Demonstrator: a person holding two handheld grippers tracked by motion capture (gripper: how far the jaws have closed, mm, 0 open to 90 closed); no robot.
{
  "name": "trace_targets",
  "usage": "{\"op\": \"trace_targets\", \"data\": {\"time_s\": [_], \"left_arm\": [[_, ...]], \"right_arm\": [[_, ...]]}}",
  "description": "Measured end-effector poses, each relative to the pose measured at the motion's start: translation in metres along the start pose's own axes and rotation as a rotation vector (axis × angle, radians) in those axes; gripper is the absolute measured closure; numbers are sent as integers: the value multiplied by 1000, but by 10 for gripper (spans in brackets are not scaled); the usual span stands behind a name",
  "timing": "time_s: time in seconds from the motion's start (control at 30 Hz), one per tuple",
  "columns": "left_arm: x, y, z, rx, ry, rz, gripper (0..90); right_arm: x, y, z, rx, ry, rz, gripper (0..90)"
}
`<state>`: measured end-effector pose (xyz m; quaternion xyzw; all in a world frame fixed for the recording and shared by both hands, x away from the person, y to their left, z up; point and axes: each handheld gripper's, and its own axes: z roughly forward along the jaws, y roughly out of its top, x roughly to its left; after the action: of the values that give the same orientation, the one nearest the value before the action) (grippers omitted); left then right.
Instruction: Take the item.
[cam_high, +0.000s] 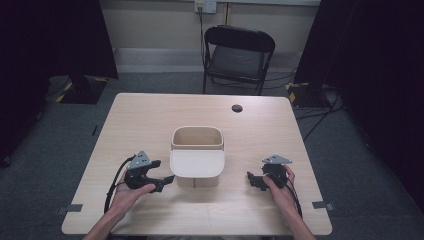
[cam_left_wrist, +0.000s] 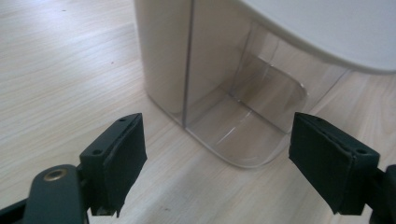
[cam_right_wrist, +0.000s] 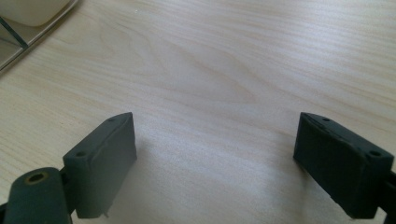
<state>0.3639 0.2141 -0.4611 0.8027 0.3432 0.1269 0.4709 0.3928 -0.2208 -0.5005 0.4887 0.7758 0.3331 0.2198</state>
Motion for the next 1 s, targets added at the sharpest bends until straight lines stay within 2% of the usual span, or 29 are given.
{"op": "trace_targets", "data": {"time_s": [0.07, 0.17, 0.2, 0.5, 0.57, 0.67, 0.8, 1.0], "left_arm": [[-1, 1, 1, -7, -21, -4, 183], [-2, 3, 1, -7, -26, 7, 178], [-3, 3, 1, -11, -33, -2, 176], [-7, 6, 0, -32, -39, 8, 170], [-7, 7, 0, -34, -35, 21, 171], [-8, 8, -1, -52, -44, 13, 171], [-9, 9, -1, -51, -35, 33, 169], [-11, 11, -1, -58, -40, 28, 159]], "right_arm": [[0, 0, 0, 0, -1, 1, 123], [0, 0, 0, 1, -1, 0, 123], [0, 0, 0, -1, -2, 0, 122], [0, 0, 0, -1, -1, -1, 122], [0, 0, 0, -1, -1, -1, 122], [0, 0, 0, -1, -1, -1, 122], [0, 0, 0, 0, -1, 1, 122], [0, 0, 0, 0, -1, 1, 122]]}}
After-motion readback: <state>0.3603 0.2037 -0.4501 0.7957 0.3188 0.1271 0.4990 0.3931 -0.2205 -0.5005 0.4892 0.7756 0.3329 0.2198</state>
